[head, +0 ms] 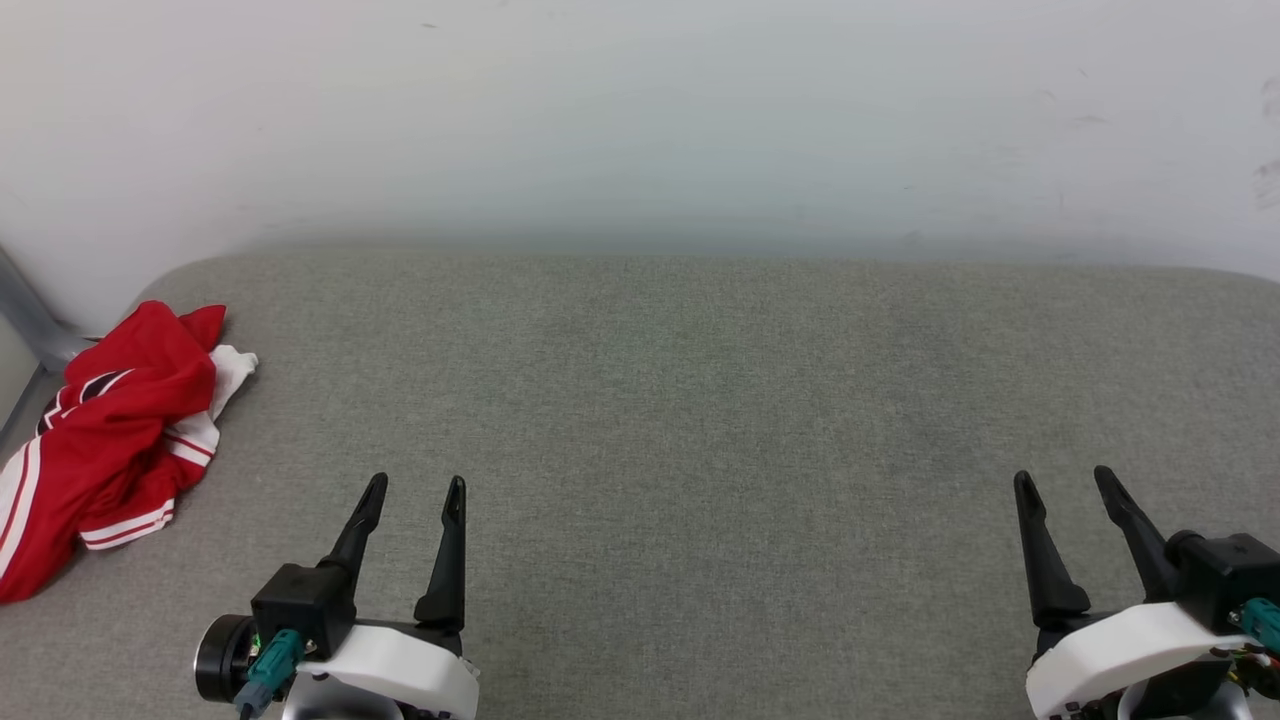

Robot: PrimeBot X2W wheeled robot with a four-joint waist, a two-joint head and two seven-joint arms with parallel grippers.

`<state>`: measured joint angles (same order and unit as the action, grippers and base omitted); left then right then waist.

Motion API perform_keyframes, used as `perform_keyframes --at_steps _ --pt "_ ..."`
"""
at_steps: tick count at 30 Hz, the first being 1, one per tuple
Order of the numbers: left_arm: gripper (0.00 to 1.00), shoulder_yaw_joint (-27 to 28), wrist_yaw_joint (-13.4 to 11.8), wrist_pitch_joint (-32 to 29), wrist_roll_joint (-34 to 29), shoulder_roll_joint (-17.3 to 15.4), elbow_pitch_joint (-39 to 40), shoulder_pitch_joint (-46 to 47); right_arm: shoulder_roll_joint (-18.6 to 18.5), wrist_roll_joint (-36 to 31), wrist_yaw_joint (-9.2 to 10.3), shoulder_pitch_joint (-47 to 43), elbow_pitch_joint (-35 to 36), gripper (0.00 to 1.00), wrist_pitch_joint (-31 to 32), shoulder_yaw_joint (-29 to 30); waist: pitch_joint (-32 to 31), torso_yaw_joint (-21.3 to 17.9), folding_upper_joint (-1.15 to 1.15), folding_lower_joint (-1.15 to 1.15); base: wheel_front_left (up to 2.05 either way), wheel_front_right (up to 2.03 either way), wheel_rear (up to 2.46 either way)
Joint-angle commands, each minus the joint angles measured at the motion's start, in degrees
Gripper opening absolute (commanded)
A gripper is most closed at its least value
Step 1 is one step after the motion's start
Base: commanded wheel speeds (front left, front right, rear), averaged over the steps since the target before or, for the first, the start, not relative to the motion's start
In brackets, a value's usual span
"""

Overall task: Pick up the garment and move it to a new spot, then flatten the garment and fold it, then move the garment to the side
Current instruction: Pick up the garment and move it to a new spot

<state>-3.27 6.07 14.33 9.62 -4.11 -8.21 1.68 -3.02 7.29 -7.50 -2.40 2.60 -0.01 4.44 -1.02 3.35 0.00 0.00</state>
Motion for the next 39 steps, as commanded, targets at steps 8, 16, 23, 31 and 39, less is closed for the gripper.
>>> perform_keyframes --at_steps 8,16,23,31,39 --pt "1.0 0.7 0.8 1.0 -2.2 0.4 -1.1 0.3 0.2 -2.0 0.02 -1.0 0.2 1.0 -0.8 0.1 0.0 1.2 0.0 0.0 0.0 0.0 0.0" --pt "1.0 2.2 1.0 0.9 -1.7 0.7 -2.1 0.7 0.2 -1.7 0.02 -0.7 -0.1 1.0 -0.5 -0.7 -0.3 5.2 0.0 0.0 0.0 0.0 0.0" --pt "1.0 3.9 1.1 0.9 -1.8 0.8 -2.2 0.9 0.2 -1.0 0.02 0.1 -0.3 1.0 -0.5 -1.9 -0.1 10.6 0.0 0.0 0.0 0.0 0.0" --pt "1.0 5.8 1.2 0.9 -2.5 0.8 -2.1 1.2 0.2 -0.9 0.02 0.8 -1.2 1.0 -1.2 -3.0 0.2 17.9 0.0 0.0 0.0 0.0 0.0" --pt "1.0 7.7 1.3 0.9 -2.7 0.8 -1.8 0.5 0.2 -1.4 0.02 1.6 -1.8 1.0 -1.9 -4.6 0.5 24.4 0.0 0.0 0.0 0.0 0.0"
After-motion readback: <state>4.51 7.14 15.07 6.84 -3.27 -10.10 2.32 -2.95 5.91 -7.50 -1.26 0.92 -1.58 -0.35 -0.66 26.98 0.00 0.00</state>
